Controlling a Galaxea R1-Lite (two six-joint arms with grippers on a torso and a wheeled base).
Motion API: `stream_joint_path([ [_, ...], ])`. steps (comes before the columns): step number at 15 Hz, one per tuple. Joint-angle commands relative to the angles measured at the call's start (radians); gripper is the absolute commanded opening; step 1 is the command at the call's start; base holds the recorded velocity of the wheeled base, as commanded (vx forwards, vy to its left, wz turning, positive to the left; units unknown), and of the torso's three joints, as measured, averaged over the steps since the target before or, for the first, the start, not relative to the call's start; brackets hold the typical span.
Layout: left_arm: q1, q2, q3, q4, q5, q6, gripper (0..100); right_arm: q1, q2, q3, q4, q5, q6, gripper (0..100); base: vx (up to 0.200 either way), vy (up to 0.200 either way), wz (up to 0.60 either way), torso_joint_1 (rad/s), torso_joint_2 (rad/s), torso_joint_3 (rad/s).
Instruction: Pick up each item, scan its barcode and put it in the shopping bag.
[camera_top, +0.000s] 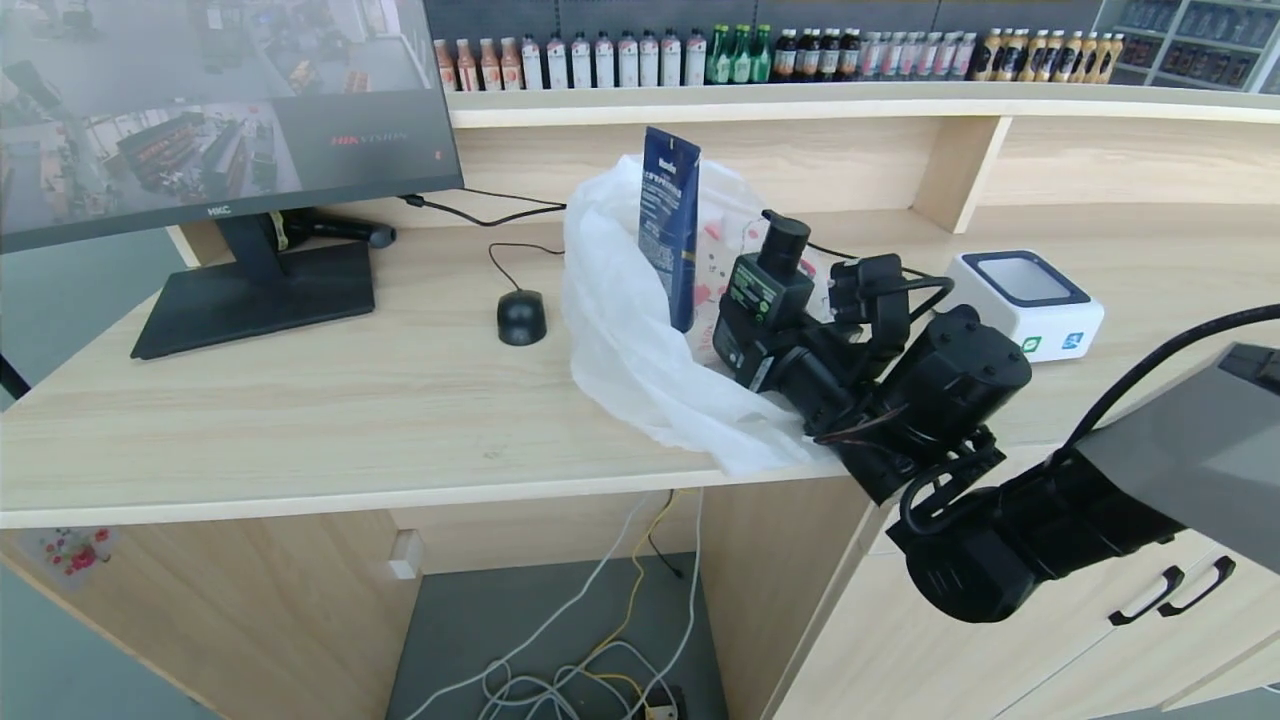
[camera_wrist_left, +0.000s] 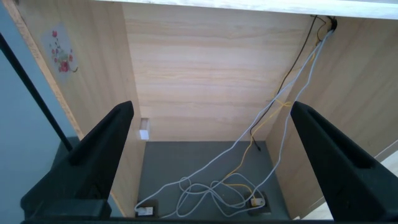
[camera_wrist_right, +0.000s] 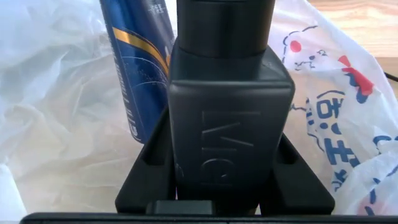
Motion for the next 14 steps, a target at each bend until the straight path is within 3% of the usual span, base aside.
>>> stream_joint_path([
  [1,0.001,0.000,0.000,0.000,0.000,0.000,100,-0.010,-0.025,0.032,0.000,0.001,-0.001,0,0.000,0.000,0.00,0.000,0.00,0.000],
  [14,0.001,0.000,0.000,0.000,0.000,0.002,100,-0.024,-0.011,0.066,-0.004,0.020,-0.051,0,0.000,0.000,0.00,0.000,0.00,0.000],
])
